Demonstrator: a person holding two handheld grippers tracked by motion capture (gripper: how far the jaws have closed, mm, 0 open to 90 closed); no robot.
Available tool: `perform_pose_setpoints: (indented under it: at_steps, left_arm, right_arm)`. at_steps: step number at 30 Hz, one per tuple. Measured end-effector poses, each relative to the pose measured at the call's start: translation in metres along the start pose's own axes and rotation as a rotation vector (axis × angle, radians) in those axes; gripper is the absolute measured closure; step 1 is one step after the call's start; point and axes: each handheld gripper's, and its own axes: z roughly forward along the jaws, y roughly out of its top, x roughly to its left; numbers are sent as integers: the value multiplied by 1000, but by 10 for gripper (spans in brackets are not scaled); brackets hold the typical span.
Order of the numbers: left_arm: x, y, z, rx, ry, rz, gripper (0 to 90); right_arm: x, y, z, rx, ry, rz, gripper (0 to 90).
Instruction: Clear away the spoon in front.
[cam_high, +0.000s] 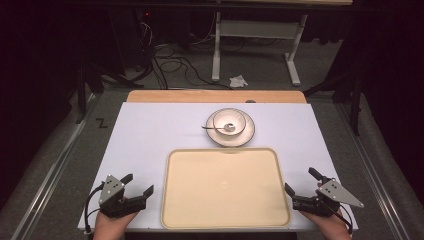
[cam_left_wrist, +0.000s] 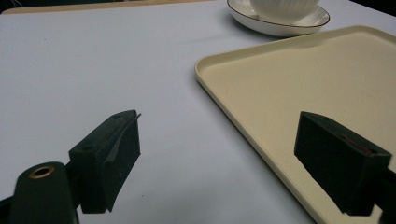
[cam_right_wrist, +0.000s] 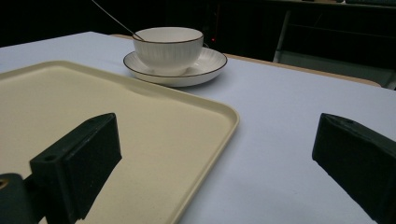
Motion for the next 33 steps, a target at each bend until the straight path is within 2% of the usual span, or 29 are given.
perform_pose_setpoints:
  at_steps: [12,15,16,20,21,27,33]
  left_arm:
    - [0,0,0,-10,18,-8,128]
    - [0,1,1,-12,24,2,100]
    - [-2,2,3,0,21,16,58]
    - [-6,5,9,25,0,27,28]
    - [-9,8,11,31,1,42,20]
    - [-10,20,13,36,6,60,5]
    - [-11,42,13,-1,6,80,1]
  right_arm:
    - [2,0,1,-2,7,-6,5]
    - [2,0,1,-4,4,-2,5]
    - [1,0,1,-7,4,-3,5]
    - [1,0,1,-4,-5,-7,5]
    - [1,0,1,-9,-6,-8,5]
    - [0,1,-1,-27,-22,-3,5]
    - [-1,1,-2,-26,-28,-6,5]
